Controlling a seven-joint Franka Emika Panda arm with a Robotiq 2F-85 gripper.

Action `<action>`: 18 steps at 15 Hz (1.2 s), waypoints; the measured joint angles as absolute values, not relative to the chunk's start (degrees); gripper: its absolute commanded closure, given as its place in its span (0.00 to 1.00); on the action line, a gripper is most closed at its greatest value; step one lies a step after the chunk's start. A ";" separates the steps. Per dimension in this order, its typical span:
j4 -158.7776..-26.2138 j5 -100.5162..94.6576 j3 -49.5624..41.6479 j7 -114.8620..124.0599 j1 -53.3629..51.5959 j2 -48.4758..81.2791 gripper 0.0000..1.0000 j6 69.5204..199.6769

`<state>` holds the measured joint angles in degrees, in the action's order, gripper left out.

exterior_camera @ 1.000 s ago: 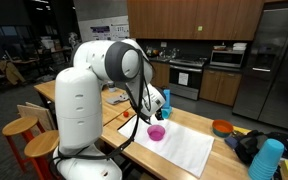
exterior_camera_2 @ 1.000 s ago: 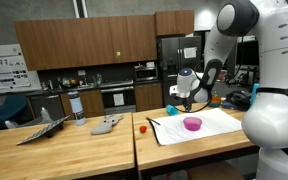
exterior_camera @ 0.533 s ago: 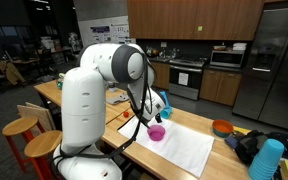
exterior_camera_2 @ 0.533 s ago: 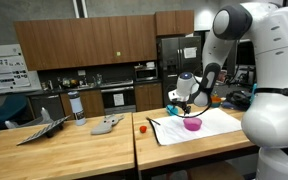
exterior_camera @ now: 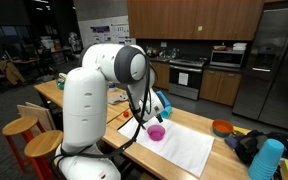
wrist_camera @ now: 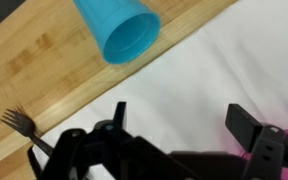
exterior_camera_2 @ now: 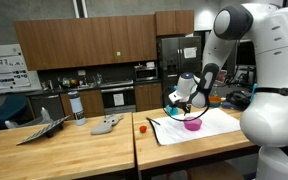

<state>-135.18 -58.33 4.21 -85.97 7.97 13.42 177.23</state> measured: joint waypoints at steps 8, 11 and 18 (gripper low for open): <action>-136.45 -54.90 7.09 -95.05 10.18 11.83 0.00 176.42; -135.76 -57.25 5.56 -94.23 8.97 11.88 0.00 176.54; -133.01 -67.85 2.95 -91.00 8.05 11.81 0.00 177.71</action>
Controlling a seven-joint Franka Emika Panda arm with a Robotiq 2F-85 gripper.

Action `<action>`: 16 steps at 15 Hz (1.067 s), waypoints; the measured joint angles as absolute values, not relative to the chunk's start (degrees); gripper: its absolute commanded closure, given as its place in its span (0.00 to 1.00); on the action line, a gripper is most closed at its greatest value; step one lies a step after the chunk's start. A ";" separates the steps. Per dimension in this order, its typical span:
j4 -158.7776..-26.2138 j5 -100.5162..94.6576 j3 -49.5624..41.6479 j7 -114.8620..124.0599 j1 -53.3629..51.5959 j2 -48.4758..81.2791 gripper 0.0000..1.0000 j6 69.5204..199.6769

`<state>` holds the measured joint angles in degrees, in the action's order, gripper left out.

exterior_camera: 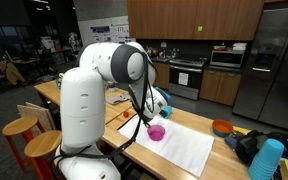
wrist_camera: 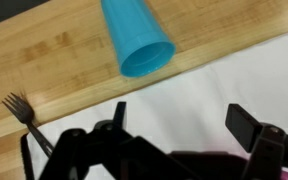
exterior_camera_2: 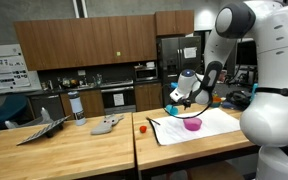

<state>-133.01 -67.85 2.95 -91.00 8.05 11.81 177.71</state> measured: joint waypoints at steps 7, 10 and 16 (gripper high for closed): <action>-130.21 -78.57 0.72 -79.16 6.58 11.83 0.00 177.74; -129.04 -83.35 0.20 -73.31 6.34 12.02 0.00 177.05; -126.49 -91.64 0.23 -61.81 5.78 14.46 0.00 173.67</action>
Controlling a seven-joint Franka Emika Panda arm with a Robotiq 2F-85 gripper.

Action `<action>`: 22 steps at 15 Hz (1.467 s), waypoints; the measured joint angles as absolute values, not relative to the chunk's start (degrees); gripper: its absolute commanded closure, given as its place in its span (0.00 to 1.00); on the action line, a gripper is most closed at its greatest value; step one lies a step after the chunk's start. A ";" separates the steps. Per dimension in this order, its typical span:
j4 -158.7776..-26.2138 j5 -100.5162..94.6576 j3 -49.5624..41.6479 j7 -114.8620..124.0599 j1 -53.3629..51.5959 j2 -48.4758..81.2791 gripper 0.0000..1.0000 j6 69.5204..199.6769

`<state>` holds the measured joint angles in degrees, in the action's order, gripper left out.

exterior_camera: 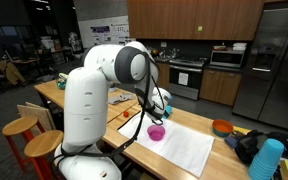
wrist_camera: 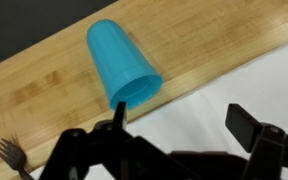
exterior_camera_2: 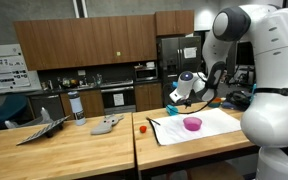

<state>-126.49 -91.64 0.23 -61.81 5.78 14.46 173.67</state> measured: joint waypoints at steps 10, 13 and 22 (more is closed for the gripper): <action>-121.77 -102.81 1.17 -44.35 3.46 19.91 0.00 166.24; -120.74 -104.59 1.90 -40.86 2.89 20.48 0.00 164.76; -118.64 -104.68 2.96 -37.33 2.07 22.92 0.00 162.56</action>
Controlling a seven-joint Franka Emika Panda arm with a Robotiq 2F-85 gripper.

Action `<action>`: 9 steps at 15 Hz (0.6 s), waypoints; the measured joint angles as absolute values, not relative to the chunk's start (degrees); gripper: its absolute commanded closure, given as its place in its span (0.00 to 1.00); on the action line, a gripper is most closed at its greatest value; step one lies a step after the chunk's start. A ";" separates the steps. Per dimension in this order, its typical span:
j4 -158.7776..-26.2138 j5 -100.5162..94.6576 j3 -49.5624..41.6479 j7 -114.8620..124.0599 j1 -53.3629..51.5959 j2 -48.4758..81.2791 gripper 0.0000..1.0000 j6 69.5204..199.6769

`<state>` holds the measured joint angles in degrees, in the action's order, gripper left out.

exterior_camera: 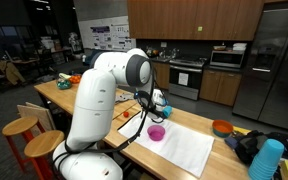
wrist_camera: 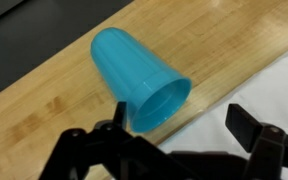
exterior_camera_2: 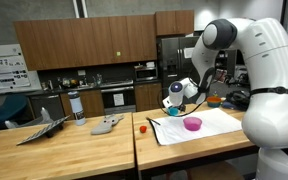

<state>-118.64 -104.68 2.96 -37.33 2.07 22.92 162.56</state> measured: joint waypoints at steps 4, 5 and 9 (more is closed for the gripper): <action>-117.86 -105.56 3.02 -36.46 2.05 23.69 0.00 161.32; -117.61 -105.98 3.13 -36.28 2.03 23.87 0.00 161.11; -116.39 -106.74 3.45 -36.14 1.07 24.35 0.00 160.27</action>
<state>-116.39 -106.74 3.45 -36.14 1.07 24.35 160.27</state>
